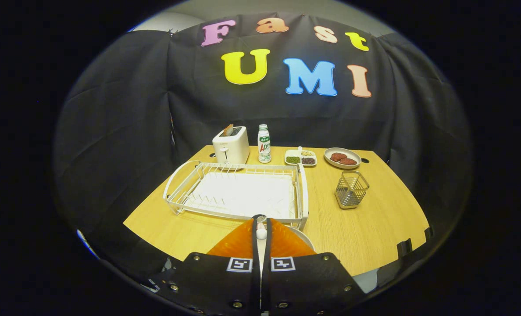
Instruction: Take the plate from the dish rack, then take the spoon from the basket and place it into the plate.
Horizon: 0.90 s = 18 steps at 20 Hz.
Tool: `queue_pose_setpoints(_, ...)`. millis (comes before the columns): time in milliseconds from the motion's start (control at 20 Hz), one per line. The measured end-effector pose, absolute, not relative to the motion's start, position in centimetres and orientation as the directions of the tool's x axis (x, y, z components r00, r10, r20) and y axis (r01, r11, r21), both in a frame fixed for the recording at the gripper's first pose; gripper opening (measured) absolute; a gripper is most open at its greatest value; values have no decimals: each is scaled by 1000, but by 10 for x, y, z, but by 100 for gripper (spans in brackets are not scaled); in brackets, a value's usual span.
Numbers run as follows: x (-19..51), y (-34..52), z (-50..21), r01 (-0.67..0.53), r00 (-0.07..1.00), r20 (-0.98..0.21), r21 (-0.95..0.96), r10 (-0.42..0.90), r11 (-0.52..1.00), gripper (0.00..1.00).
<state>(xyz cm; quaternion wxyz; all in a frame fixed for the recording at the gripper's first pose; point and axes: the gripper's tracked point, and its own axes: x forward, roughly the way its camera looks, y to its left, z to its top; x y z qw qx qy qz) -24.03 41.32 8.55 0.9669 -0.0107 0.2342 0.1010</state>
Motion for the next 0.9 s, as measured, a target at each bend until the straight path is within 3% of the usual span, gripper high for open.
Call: queue_pose_setpoints(900,-248,405,57,-216,835,-511,35,203,976,2)
